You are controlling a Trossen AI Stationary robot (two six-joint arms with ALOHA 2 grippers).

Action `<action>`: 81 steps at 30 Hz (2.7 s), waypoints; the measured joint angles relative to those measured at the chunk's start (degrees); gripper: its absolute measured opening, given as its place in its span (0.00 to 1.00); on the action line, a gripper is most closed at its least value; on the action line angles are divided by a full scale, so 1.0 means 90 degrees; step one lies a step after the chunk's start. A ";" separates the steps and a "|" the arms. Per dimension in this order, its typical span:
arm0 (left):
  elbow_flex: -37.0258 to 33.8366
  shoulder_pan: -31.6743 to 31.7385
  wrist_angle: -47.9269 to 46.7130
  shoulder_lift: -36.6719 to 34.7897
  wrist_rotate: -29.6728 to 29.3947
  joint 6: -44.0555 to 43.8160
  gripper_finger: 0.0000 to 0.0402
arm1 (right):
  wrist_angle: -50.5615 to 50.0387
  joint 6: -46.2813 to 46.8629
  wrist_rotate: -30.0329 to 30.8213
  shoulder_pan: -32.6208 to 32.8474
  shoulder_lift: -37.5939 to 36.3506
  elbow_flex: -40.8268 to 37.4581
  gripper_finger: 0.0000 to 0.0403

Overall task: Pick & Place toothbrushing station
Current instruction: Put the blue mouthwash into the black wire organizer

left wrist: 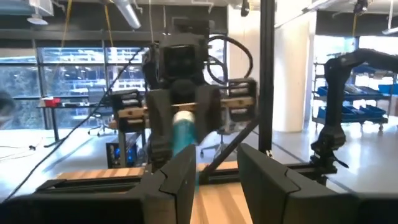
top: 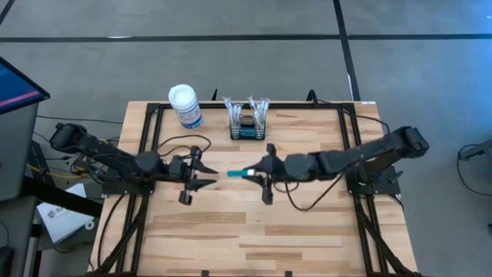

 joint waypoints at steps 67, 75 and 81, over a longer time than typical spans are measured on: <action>-0.0217 0.0976 0.0011 -0.0291 -0.0695 0.0984 0.28 | -0.8899 -0.2044 -0.2732 -0.4473 0.4556 0.7500 0.20; -0.0221 0.0974 -0.0009 -0.0291 -0.0670 0.0981 0.28 | -0.8922 -0.2141 -0.2718 -0.4482 0.4578 0.7495 0.20; -0.0221 0.0974 -0.0022 -0.0291 -0.0666 0.0981 0.28 | -0.8967 -0.2141 -0.2715 -0.4482 0.4608 0.7497 0.20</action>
